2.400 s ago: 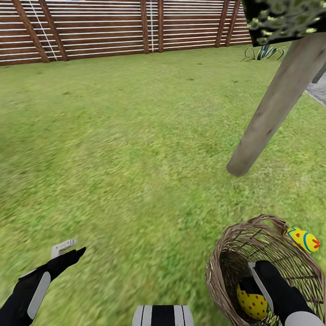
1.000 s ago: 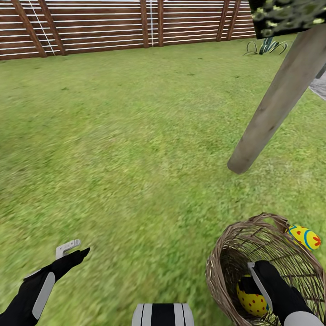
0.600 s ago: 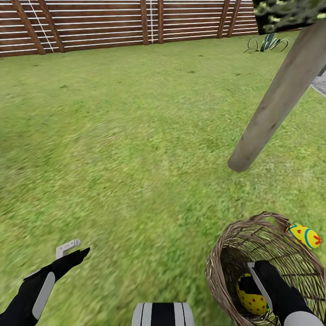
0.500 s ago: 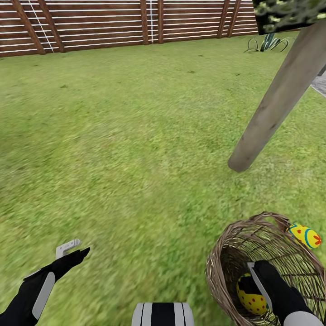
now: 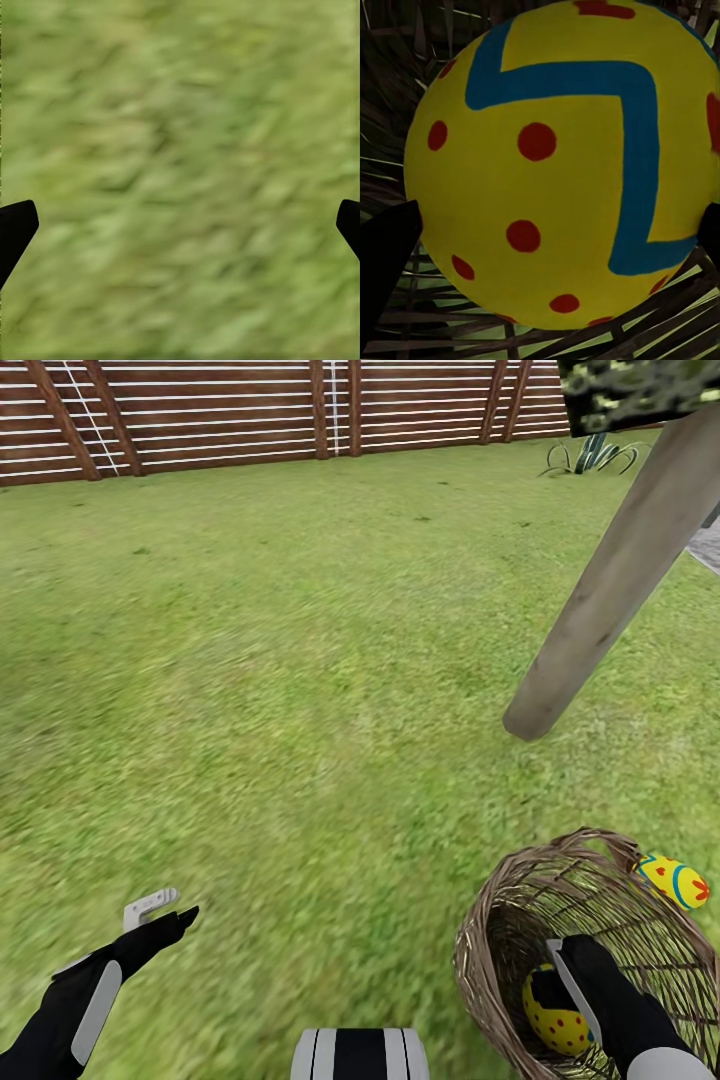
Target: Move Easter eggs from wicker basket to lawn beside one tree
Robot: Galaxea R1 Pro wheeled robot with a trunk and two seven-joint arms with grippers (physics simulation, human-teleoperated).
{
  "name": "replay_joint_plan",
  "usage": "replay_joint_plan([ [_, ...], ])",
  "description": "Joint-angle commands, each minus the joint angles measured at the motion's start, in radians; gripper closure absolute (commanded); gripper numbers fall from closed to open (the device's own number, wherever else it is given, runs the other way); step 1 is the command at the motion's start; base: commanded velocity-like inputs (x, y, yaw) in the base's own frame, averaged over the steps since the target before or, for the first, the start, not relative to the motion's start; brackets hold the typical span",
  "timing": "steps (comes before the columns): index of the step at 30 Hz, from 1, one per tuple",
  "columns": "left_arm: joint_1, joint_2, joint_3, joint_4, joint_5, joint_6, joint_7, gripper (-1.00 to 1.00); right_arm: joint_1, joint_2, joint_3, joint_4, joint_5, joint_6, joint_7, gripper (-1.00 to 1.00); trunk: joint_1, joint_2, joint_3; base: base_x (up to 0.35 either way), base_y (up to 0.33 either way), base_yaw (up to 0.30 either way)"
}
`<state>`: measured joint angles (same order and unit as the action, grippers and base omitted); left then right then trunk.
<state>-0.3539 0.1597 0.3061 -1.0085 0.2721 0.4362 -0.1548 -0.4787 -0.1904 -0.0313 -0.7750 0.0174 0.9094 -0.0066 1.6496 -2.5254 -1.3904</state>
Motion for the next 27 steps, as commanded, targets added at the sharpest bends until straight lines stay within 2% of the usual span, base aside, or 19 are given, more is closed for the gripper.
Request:
replay_joint_plan([
  [1,0.000,0.000,0.002,-0.001,0.006,0.007,-0.003,-1.00,0.000,0.000,-0.001,-0.001,0.000,0.004,-0.001,1.00,0.000,0.000,-0.001,0.000,0.000,0.000],
  [19,0.000,-0.006,0.001,0.001,0.006,0.013,-0.004,-1.00,0.000,0.003,-0.001,-0.001,0.000,0.004,-0.002,1.00,0.000,0.000,-0.001,0.000,0.000,0.000],
  [27,0.000,-0.007,-0.001,0.001,0.004,0.015,-0.002,-1.00,0.000,0.007,0.002,-0.001,0.000,0.004,-0.004,1.00,-0.004,0.002,0.030,0.000,0.000,0.000],
])
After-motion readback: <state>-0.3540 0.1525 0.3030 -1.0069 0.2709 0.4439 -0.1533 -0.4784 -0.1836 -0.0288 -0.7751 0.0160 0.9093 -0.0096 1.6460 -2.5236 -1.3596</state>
